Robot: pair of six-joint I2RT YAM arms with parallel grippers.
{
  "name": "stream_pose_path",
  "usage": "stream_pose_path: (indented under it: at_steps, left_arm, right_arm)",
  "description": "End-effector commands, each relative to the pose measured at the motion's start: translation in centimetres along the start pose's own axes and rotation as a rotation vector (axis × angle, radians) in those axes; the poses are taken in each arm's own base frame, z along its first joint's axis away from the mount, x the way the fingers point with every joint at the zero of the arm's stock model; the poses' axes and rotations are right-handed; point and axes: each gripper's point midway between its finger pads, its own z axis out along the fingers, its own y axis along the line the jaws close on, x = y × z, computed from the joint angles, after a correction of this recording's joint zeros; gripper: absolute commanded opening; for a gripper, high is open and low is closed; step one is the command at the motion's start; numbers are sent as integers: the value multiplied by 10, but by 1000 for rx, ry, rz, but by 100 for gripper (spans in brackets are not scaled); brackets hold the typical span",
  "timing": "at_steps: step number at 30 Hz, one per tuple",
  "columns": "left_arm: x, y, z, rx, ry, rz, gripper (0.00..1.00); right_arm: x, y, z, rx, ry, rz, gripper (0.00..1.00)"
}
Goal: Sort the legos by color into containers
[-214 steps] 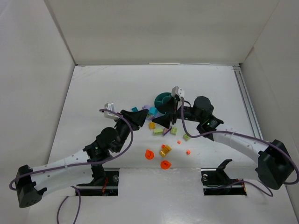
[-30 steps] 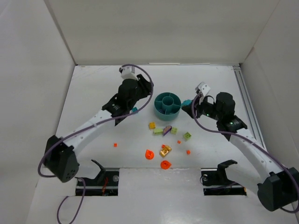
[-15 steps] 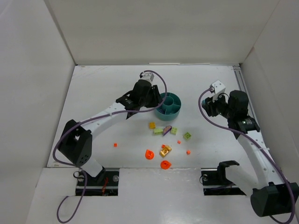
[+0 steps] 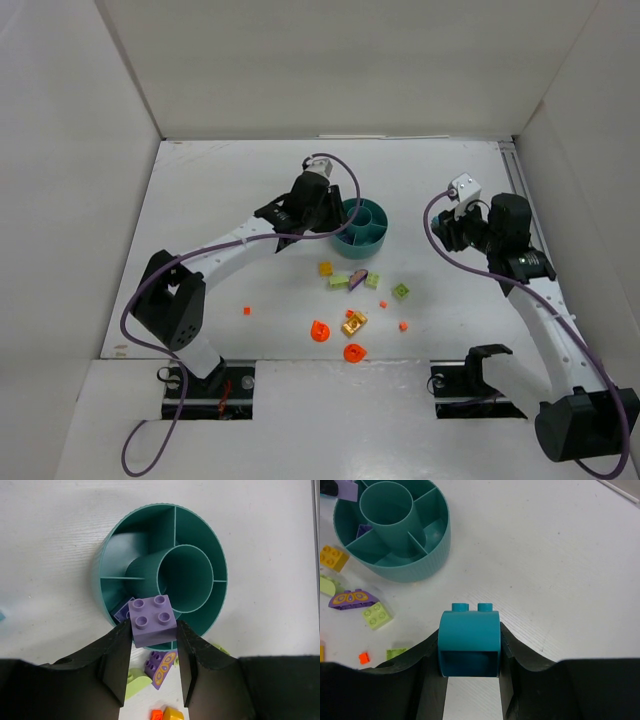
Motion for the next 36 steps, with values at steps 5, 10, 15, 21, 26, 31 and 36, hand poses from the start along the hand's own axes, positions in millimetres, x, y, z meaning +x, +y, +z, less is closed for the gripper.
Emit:
stream_pose_path:
  at_steps: [5, 10, 15, 21, 26, 31, 36]
  left_arm:
    - [-13, -8, -6, 16, -36, 13, 24]
    - [-7, -10, -4, 43, -22, 22, 36]
    - [-7, -10, -4, 44, -22, 22, 51]
    - [-13, -14, -11, 57, -41, 31, 60]
    - [-18, -11, -30, 58, -80, 38, 100]
    - [-28, 1, -60, 20, -172, 21, 100]
    - [-25, 28, -77, -31, -207, -22, 100]
  right_arm:
    - [-21, -4, -6, 15, -66, -37, 1]
    - [-17, -2, -5, 2, -61, -43, 1]
    - [-20, -1, -10, 5, -71, -47, 2]
    - [-24, 8, -12, -38, -103, -56, 5]
    - [-31, 40, 4, -211, -160, -104, 6]
    - [-46, 73, 33, -266, -152, -139, 6]
    - [-55, 92, 60, -268, -110, -164, 9]
